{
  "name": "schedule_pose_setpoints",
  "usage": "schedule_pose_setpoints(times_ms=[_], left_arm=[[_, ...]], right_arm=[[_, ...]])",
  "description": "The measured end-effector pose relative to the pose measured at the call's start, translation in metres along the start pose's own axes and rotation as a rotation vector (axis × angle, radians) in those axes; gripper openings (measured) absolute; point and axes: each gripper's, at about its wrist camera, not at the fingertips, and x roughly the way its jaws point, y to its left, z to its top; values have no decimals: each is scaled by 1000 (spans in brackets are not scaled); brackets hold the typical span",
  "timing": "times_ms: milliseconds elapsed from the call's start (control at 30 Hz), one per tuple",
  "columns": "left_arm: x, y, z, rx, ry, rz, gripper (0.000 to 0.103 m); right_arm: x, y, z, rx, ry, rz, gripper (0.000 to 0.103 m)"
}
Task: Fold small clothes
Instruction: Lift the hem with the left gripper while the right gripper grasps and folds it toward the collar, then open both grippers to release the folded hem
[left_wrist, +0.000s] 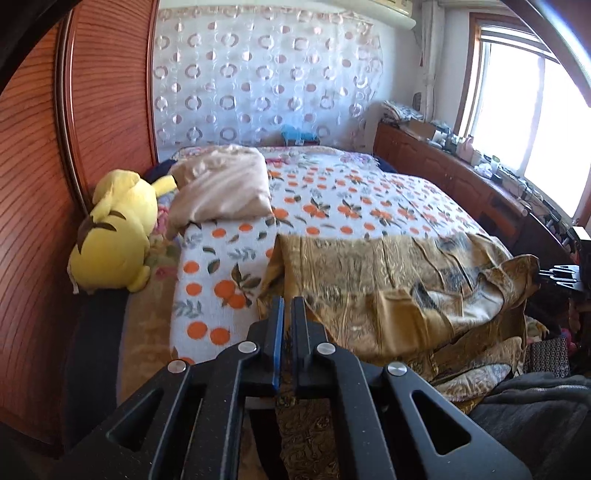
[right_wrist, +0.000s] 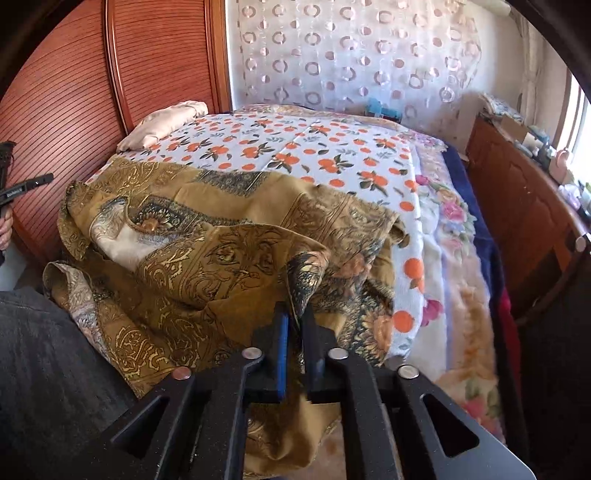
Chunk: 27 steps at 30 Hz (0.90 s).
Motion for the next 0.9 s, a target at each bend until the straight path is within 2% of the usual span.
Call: schedule_pose_setpoints(times_ms=[67,100,133,267,300,400,433,567,900], left_arm=[[1,-1,4,9,-1,8,9],[2,-1,6,11,-3,9,24],[3,-1,8,10,-7,8,34],[11,-3,13,4,-3,10,40],[14,-4,14,10,-2,20,45],[26,-7,17,16,-11,10,74],[31,-7,18,12,-4,-7,76],[57,-10,24,12,21,-17,76],[99,-9,45,23,69,1,76]], right_arm=[[-10,4,-2,-8,-15,-9,14],[-14,4,-1,-10,-25,-12,15],[-18,4,1,-9,-33,-16,16],[-27,7,5,-7,-66,-28,18],[-29,7,7,-8,-71,-29,19],[-29,7,11,-9,-86,-37,25],[-28,7,13,-6,-93,-36,29],[-16,3,22,3,-116,-32,49],[37,-12,47,66,-123,-75,60]])
